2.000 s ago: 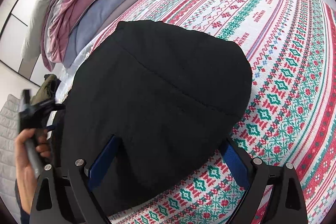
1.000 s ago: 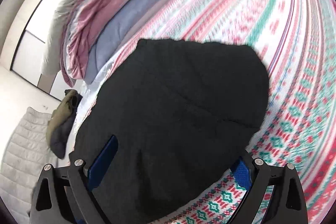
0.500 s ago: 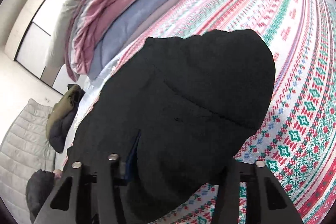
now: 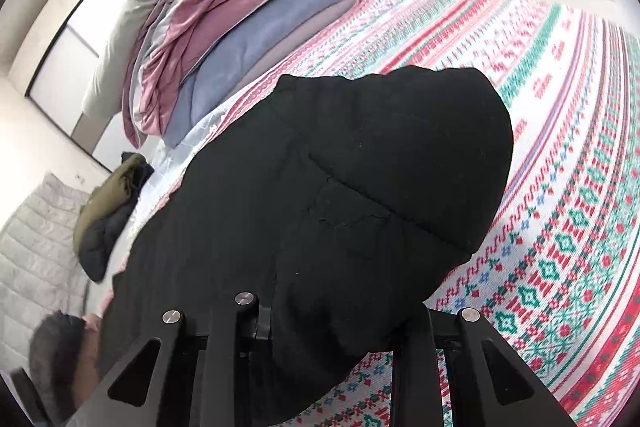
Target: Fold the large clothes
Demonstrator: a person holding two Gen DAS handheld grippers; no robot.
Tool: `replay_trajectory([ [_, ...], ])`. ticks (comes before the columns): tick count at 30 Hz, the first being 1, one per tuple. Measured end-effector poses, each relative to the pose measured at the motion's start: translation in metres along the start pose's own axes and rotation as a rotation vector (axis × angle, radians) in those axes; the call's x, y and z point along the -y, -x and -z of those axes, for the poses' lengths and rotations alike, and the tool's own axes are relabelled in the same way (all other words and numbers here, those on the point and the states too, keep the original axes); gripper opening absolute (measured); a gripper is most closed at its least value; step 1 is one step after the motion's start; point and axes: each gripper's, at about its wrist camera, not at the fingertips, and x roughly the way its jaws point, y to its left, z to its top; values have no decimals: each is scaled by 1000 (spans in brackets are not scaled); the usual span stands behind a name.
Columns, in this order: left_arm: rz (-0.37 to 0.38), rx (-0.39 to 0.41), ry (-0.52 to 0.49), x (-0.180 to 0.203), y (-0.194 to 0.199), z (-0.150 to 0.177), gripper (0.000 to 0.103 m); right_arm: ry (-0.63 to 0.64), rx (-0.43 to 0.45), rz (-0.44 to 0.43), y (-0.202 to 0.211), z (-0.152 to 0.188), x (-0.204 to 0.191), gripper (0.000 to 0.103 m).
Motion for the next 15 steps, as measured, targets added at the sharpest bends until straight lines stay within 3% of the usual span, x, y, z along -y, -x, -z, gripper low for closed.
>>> replay_trajectory([
  [2, -16, -6, 51, -22, 0, -2, 101, -17, -2, -4, 1, -1, 0, 27],
  [10, 135, -87, 382, -116, -13, -17, 100, 23, 30, 104, 3, -1, -23, 23],
  [15, 226, -108, 474, -142, -8, -11, 95, 238, 155, 222, 18, 2, -83, 21],
])
